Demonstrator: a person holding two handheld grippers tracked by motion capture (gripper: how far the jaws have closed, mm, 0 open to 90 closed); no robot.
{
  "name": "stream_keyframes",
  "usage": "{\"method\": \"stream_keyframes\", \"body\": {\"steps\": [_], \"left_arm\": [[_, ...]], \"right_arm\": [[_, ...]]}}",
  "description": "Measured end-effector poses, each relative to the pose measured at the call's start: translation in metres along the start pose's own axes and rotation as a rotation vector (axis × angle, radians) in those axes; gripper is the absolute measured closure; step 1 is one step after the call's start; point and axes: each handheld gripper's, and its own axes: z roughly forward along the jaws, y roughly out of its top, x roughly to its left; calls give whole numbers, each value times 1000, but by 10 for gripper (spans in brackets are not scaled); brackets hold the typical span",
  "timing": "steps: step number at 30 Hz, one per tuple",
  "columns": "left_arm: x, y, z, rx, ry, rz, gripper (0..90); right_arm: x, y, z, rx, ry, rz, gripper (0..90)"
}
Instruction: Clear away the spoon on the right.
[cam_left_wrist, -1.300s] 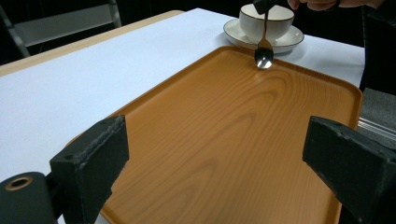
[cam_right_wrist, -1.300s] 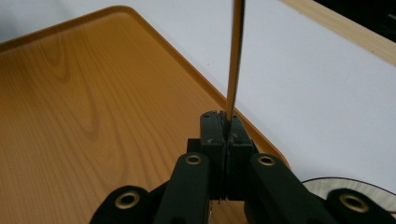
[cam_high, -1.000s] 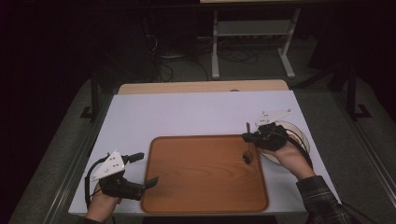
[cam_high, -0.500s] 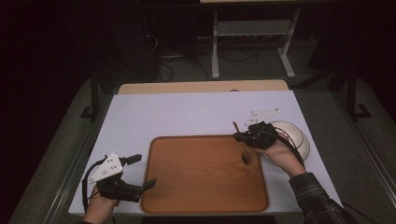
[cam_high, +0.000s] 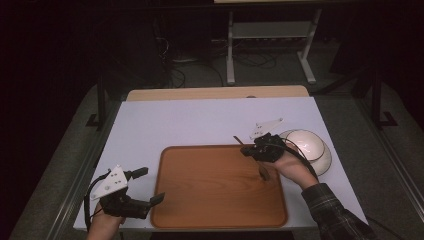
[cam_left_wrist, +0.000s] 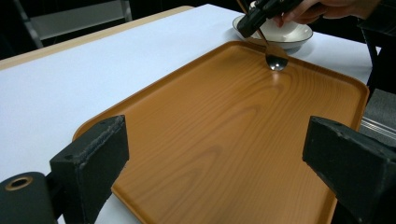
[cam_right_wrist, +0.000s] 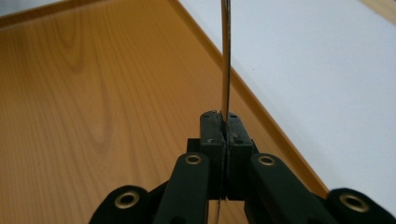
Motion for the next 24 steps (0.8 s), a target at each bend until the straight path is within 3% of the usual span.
{"method": "stream_keyframes", "body": {"steps": [24], "left_arm": [[0, 0, 0, 5, 0, 2, 65]], "right_arm": [[18, -7, 45, 182, 114, -95, 875]]}}
